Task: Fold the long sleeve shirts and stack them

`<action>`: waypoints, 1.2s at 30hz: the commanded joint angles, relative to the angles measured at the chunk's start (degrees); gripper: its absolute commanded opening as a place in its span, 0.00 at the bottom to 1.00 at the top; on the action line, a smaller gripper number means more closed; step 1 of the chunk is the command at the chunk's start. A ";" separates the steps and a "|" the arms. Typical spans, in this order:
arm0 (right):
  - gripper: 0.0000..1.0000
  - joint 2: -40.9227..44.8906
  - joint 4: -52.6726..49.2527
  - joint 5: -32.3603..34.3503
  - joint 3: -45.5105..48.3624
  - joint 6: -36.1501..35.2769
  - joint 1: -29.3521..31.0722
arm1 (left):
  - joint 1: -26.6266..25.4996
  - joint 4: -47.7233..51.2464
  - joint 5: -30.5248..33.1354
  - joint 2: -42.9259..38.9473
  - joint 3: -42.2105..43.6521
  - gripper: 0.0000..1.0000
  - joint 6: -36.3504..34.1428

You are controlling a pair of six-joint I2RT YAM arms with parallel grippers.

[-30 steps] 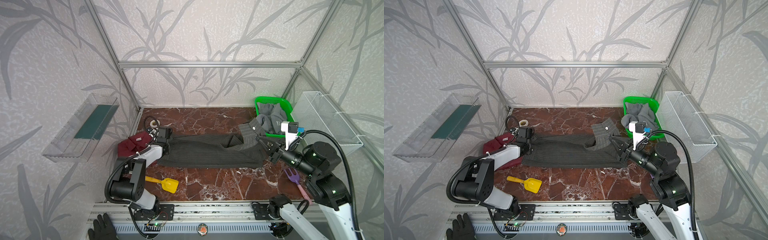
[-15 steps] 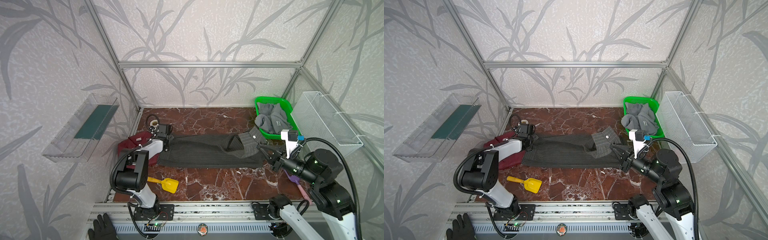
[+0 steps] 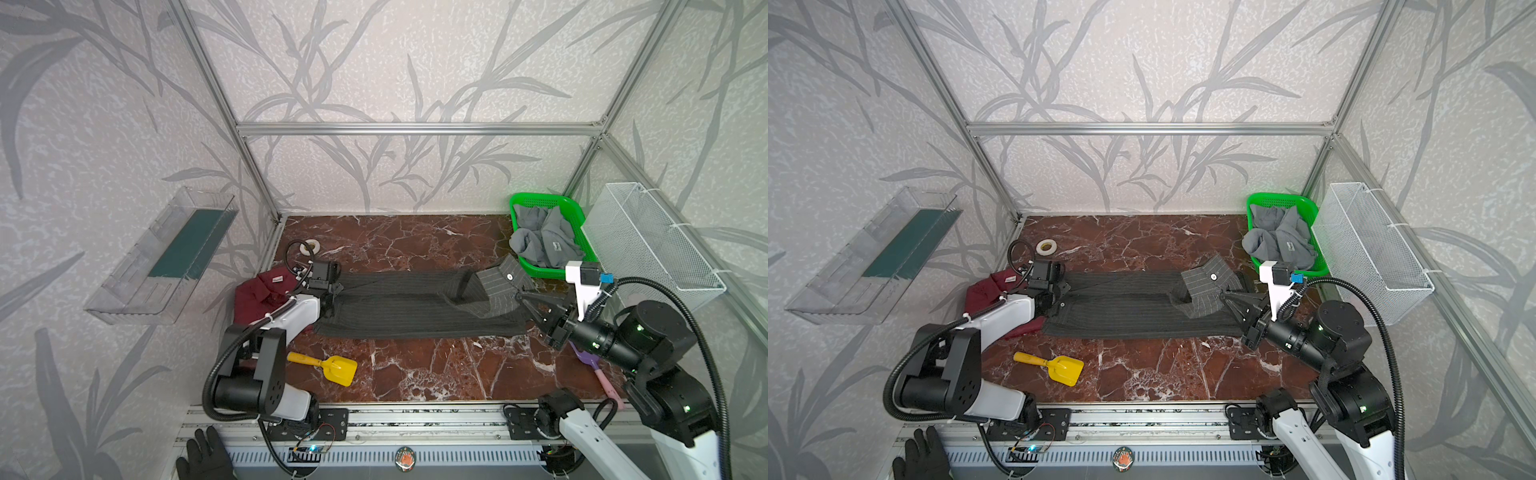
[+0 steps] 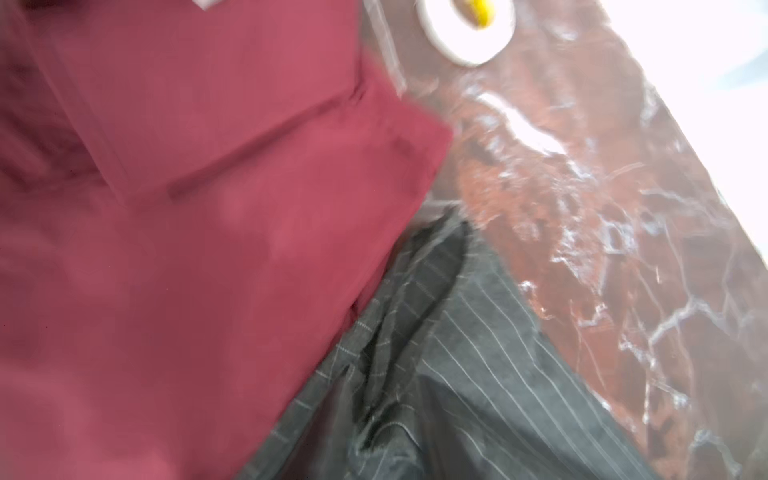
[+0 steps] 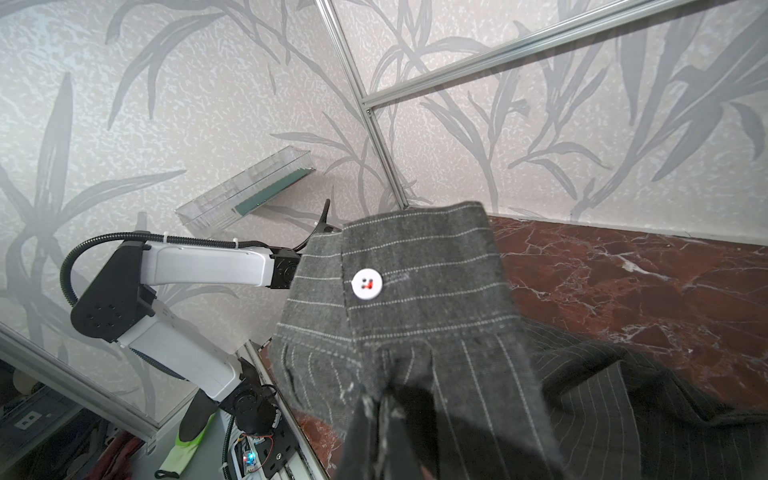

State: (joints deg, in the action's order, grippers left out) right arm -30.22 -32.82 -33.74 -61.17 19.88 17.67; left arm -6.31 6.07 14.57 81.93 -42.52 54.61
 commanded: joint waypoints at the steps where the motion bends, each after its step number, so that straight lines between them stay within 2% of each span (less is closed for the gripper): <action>1: 0.00 -0.92 -0.73 -0.35 -2.24 0.16 0.38 | 0.09 2.32 2.94 -2.86 -1.15 0.50 0.22; 6: 0.00 -2.12 1.38 -2.96 -3.27 0.85 0.43 | 0.12 5.89 1.44 -3.92 -5.79 0.56 -1.59; 10: 0.00 -6.15 10.82 -14.25 -3.53 7.54 0.43 | 0.07 8.03 0.18 -4.98 -9.57 0.63 -4.46; 13: 0.00 -8.41 16.12 -18.06 -5.55 11.63 0.43 | 0.11 10.70 -0.45 -6.06 -12.84 0.65 -8.22; 16: 0.00 -10.27 7.72 -14.43 -8.93 6.84 0.43 | 0.10 11.62 -1.15 -8.48 -13.91 0.65 -10.83; 19: 0.00 -9.75 2.26 -10.68 -6.77 3.55 0.48 | 0.11 12.89 -2.22 -10.70 -14.04 0.65 -12.28; 24: 0.00 -6.14 0.87 -11.10 0.16 2.99 2.54 | 0.08 14.79 -4.42 -13.74 -14.01 0.65 -13.19; 27: 0.00 -4.69 -3.14 -7.88 0.64 1.37 5.01 | 0.11 15.25 -6.20 -15.01 -14.24 0.65 -13.45; 30: 0.00 -6.02 -10.09 2.21 2.20 2.86 8.10 | 0.08 15.65 -7.93 -15.85 -14.38 0.65 -13.98; 32: 0.00 -6.42 -11.50 5.22 5.26 3.96 11.45 | 0.13 15.85 -8.84 -16.42 -14.18 0.65 -14.80; 36: 0.00 -4.19 -9.56 17.06 8.27 3.67 23.94 | 0.21 17.38 -9.86 -17.25 -14.77 0.67 -17.30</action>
State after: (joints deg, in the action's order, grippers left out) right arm -35.57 -41.01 -27.16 -53.39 23.75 35.20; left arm -6.31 21.10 6.13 66.11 -55.35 40.01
